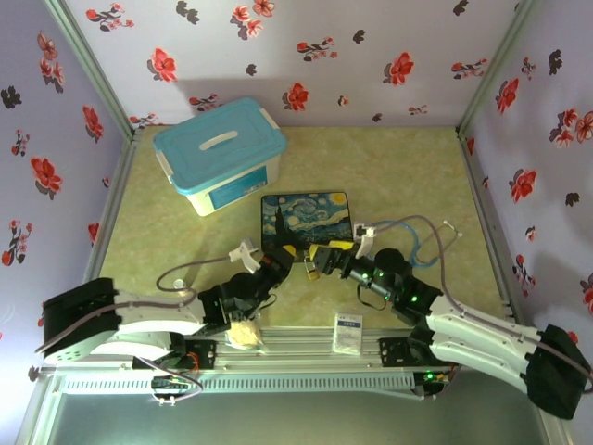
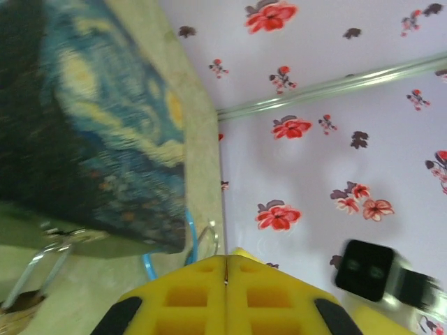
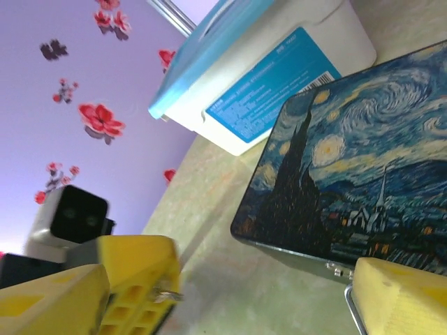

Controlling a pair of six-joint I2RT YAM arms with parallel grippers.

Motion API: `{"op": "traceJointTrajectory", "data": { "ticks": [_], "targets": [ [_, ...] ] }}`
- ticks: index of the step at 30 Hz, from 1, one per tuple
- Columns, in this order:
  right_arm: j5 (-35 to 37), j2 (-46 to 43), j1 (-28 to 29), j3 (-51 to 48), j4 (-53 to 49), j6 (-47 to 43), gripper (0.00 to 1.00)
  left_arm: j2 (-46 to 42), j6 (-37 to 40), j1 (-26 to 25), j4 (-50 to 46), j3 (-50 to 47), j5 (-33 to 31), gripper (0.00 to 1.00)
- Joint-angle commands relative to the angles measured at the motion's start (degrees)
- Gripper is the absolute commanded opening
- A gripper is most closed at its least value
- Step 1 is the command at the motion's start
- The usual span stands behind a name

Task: Unlock a padlock with a key

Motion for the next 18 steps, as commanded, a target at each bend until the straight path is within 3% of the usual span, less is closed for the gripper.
{"op": "traceJointTrajectory", "data": {
  "ticks": [1, 7, 15, 18],
  "targets": [
    [-17.7, -0.9, -4.2, -2.0, 5.0, 2.2, 0.86, -4.0, 13.0, 0.3, -11.1, 3.4, -0.1, 0.00],
    [-28.7, 0.9, -4.9, -1.1, 14.3, 4.8, 0.75, -7.2, 23.4, 1.0, -10.5, 5.5, 8.5, 0.00],
    [-32.9, 5.2, -4.9, 1.4, 20.0, 5.1, 0.57, -7.7, 27.9, 1.3, -8.5, 8.7, 16.1, 0.00],
    [-33.6, 5.4, -4.9, 1.3, 20.5, 5.3, 0.56, -9.7, 30.2, 1.3, -12.6, 10.9, 17.4, 0.00]
  ]
}}
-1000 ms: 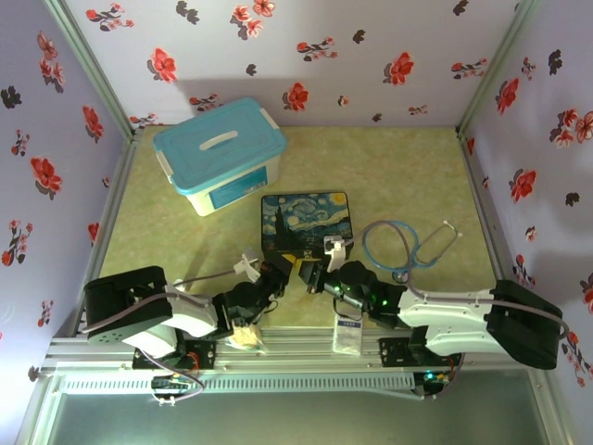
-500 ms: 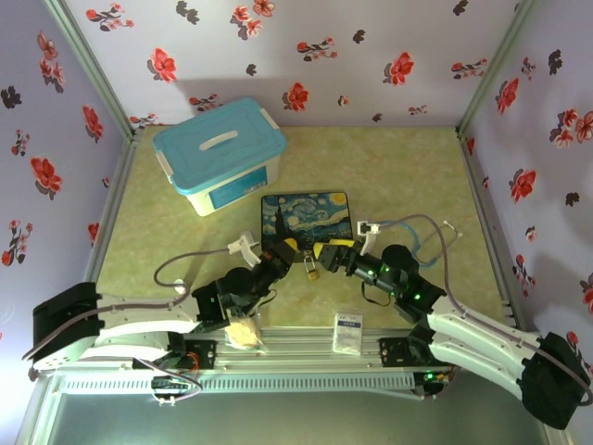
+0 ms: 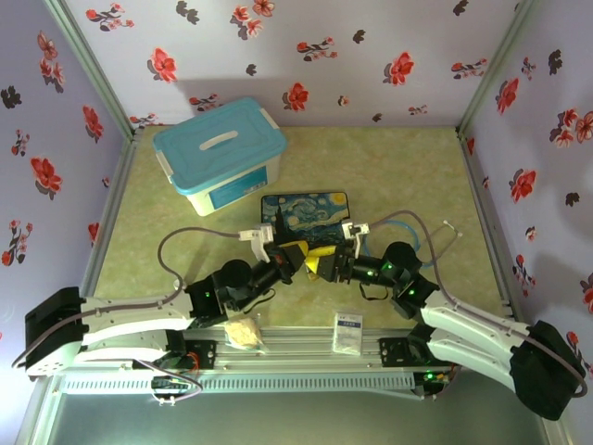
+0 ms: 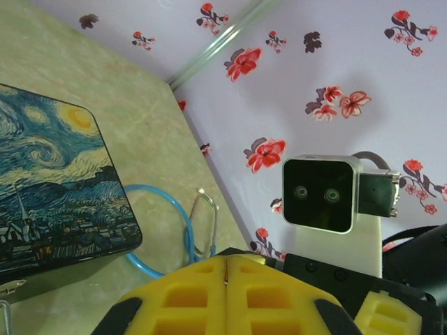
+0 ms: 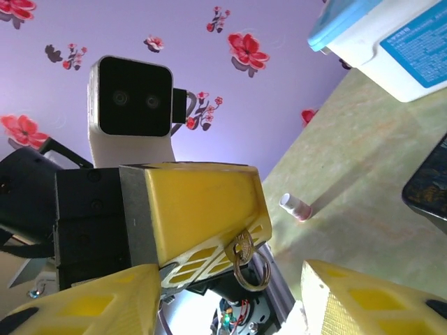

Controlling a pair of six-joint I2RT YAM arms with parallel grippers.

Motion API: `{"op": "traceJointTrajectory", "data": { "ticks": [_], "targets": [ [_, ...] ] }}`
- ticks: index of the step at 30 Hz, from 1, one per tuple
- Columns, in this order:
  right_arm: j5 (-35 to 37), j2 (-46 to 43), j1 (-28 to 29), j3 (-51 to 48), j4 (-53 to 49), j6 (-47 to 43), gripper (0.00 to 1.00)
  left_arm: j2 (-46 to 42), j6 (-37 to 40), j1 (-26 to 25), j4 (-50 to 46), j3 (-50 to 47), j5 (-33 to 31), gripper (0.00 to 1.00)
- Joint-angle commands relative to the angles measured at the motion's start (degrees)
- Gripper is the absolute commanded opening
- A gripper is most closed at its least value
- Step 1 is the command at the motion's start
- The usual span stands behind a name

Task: Unlock a padlock with a key

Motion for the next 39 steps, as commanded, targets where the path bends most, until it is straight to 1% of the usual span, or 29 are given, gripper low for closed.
{"op": "traceJointTrajectory", "data": {
  "ticks": [1, 5, 9, 12, 18, 20, 22, 24, 26, 27, 31, 33, 36, 37, 39],
  "targets": [
    [-2.8, -0.2, -0.3, 1.6, 3.3, 0.0, 0.56, -2.8, 4.7, 0.2, -2.0, 3.8, 3.5, 0.00],
    [-2.9, -1.2, -0.3, 2.5, 0.6, -2.2, 0.55, -2.5, 2.9, 0.4, -0.2, 3.4, 4.1, 0.00],
    [-3.9, -0.5, -0.3, 3.5, 1.5, -2.3, 0.52, -1.3, 1.4, 0.3, 3.2, 2.8, 5.2, 0.00],
    [-3.5, -0.7, -0.3, 3.2, 3.1, -2.0, 0.51, -1.0, 0.7, 0.4, 3.2, 3.0, 5.4, 0.00],
    [-3.1, -0.7, -0.3, 3.9, 1.7, -3.8, 0.44, -0.6, -0.1, 0.5, 3.0, 2.7, 5.8, 0.00],
    [-2.8, -0.6, -0.3, 4.0, 1.8, -4.4, 0.39, -0.8, -0.3, 0.5, 2.2, 2.6, 5.7, 0.00],
    [-1.9, -0.5, -0.3, 3.8, 2.3, -4.8, 0.37, -0.9, -0.3, 0.4, 2.2, 2.2, 5.7, 0.00],
    [-1.1, -0.6, -0.3, 3.6, 2.7, -5.3, 0.31, -0.9, -0.8, 0.4, 2.5, 1.9, 5.7, 0.00],
    [-0.4, -0.7, -0.3, 3.3, 3.5, -5.4, 0.29, -0.8, -1.2, 0.4, 3.3, 1.5, 5.7, 0.00],
    [-0.3, -0.7, -0.3, 3.3, 3.6, -5.5, 0.26, -0.7, -1.6, 0.5, 3.4, 1.4, 5.7, 0.00],
    [-0.5, -0.2, -0.3, 3.4, 3.6, -6.2, 0.20, -0.5, -2.0, 0.4, 4.1, 1.0, 5.7, 0.00],
    [-0.6, 0.1, -0.3, 3.4, 3.8, -6.3, 0.14, -0.5, -2.0, 0.5, 4.6, 0.6, 5.8, 0.00],
    [-0.8, 0.9, -0.3, 3.3, 3.8, -6.3, 0.10, -0.7, -2.3, 0.6, 5.1, 0.0, 5.7, 0.00],
    [-0.8, 1.1, -0.3, 3.0, 3.9, -6.4, 0.07, -0.8, -2.4, 0.7, 5.4, -0.1, 5.7, 0.00],
    [-0.7, 1.2, -0.3, 2.8, 3.8, -6.4, 0.05, -0.9, -2.9, 0.8, 5.8, -0.6, 5.8, 0.00]
  ]
}}
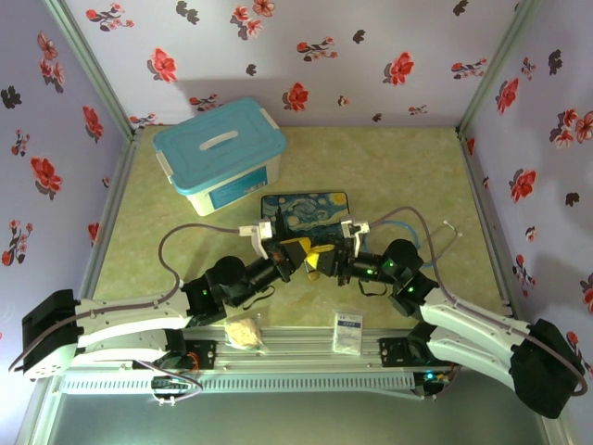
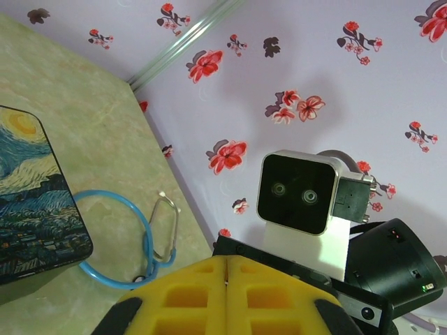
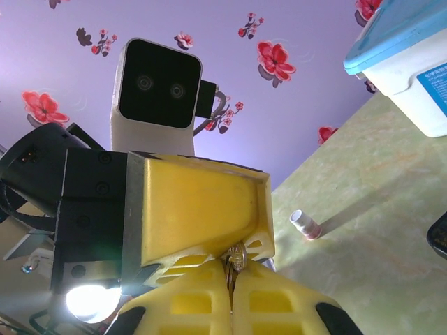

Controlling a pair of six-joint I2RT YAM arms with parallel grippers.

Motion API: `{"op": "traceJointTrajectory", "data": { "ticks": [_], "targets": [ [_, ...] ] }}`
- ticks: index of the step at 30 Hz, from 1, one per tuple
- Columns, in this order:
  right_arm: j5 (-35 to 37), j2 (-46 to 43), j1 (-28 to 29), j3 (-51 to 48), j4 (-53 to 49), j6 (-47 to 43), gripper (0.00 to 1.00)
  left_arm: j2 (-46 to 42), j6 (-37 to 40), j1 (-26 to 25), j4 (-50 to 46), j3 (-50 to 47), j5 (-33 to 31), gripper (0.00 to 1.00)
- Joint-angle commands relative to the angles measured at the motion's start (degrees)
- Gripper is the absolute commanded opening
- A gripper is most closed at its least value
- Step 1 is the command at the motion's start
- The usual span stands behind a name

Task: Unlock a padlock with a key

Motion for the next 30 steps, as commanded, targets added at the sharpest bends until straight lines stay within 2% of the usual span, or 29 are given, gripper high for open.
{"op": "traceJointTrajectory", "data": {
  "ticks": [1, 6, 9, 12, 23, 27, 30],
  "targets": [
    [0.9, 0.3, -0.3, 0.4, 2.0, -1.0, 0.03, 0.0, -1.4, 0.3, 2.9, -1.3, 1.3, 0.00],
    [1.1, 0.4, -0.3, 0.0, 1.8, -1.0, 0.00, 0.0, -1.9, 0.8, 3.6, -2.1, 1.2, 0.01],
    [1.2, 0.7, -0.3, -0.5, 1.4, -1.1, 0.00, -0.7, -1.7, 1.2, 4.3, -2.8, 1.2, 0.13],
    [1.3, 0.9, -0.3, -0.9, 1.2, -1.0, 0.00, -2.2, -0.9, 1.7, 3.1, -3.1, 0.8, 0.33],
    [1.0, 2.3, -0.3, 0.0, -0.9, -1.5, 0.00, -3.5, -0.4, 2.9, 0.0, -3.1, 0.8, 0.35],
    [0.9, 3.3, -0.3, 0.3, -1.8, -1.8, 0.00, -4.0, 2.6, 3.0, -7.6, 0.3, 0.8, 0.34],
    [0.9, 3.6, -0.2, 0.8, -3.0, -2.3, 0.00, -4.1, 4.6, 3.2, -15.5, 3.9, 0.7, 0.28]
  ]
}}
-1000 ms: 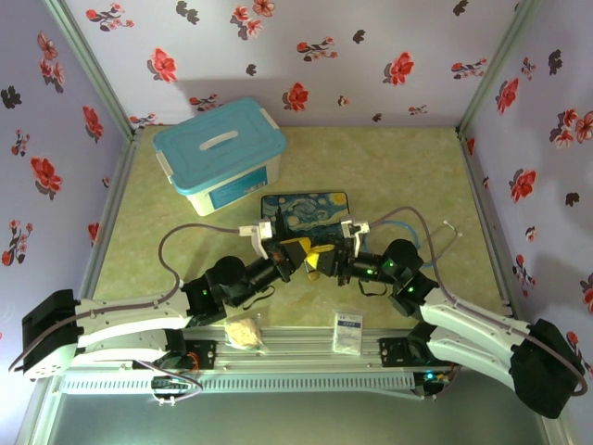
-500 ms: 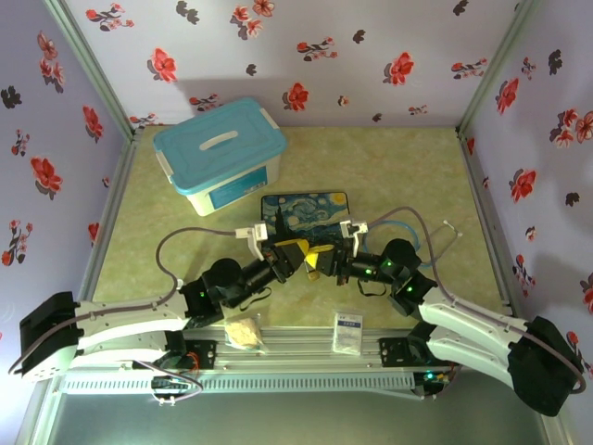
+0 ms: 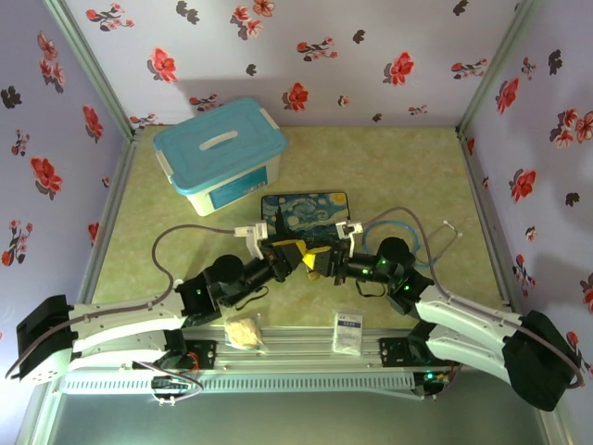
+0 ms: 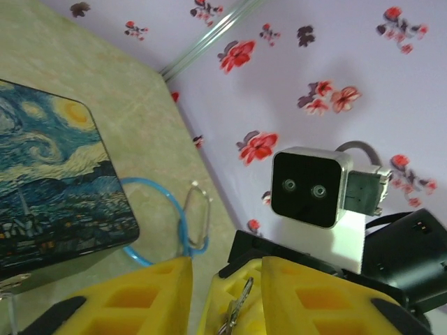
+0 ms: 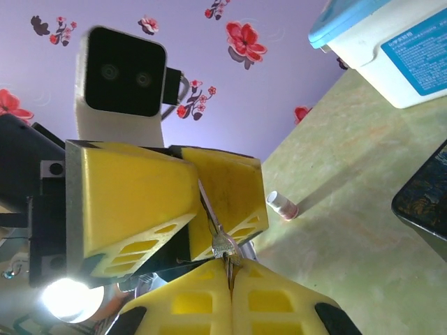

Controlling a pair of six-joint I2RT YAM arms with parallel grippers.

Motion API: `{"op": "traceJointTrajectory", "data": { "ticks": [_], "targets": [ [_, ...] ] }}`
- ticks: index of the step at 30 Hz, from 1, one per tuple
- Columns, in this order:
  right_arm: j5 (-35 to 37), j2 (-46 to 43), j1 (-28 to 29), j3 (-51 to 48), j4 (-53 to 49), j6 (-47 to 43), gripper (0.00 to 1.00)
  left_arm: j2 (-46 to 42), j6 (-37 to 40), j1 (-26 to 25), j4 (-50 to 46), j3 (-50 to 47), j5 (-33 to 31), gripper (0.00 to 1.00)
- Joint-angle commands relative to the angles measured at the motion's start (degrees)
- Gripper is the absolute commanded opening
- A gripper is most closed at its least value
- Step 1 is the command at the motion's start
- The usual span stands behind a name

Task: Unlock a padlock with a key

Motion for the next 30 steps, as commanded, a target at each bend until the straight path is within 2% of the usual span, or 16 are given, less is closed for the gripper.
{"op": "traceJointTrajectory", "data": {
  "ticks": [1, 5, 8, 20, 21, 22, 24, 27, 30],
  "targets": [
    [-0.2, 0.3, -0.2, 1.2, -1.0, -1.7, 0.00, -1.1, 3.5, 0.8, -10.1, 5.5, 0.1, 0.23],
    [0.0, 0.3, -0.2, 1.5, -2.1, -2.3, 0.00, -0.3, 1.3, 1.0, -14.1, 6.0, -1.6, 0.12],
    [0.1, 0.3, -0.2, 1.5, -2.3, -2.3, 0.00, 0.4, 1.1, 1.0, -11.3, 4.9, -1.4, 0.00],
    [-0.1, 0.7, -0.2, 2.8, -3.4, -2.9, 0.00, 1.4, 1.2, 1.5, -10.6, 5.1, 1.4, 0.00],
    [0.0, 0.9, -0.2, 2.8, -3.4, -2.9, 0.00, 1.6, 1.2, 1.5, -10.7, 5.2, 1.6, 0.10],
    [0.0, 0.9, -0.2, 2.7, -3.4, -2.9, 0.00, 1.6, 1.0, 1.5, -11.0, 5.3, 1.6, 0.15],
    [0.1, 0.9, -0.2, 2.9, -3.6, -3.0, 0.00, 1.5, 0.6, 1.5, -10.1, 4.9, 1.6, 0.12],
    [0.0, 1.0, -0.2, 2.8, -3.7, -2.9, 0.00, 1.5, -0.1, 1.8, -9.3, 4.3, 1.6, 0.13],
    [0.3, 0.9, -0.2, 2.7, -3.6, -2.8, 0.00, 1.8, -0.2, 1.8, -9.8, 4.5, 1.6, 0.03]
  ]
}}
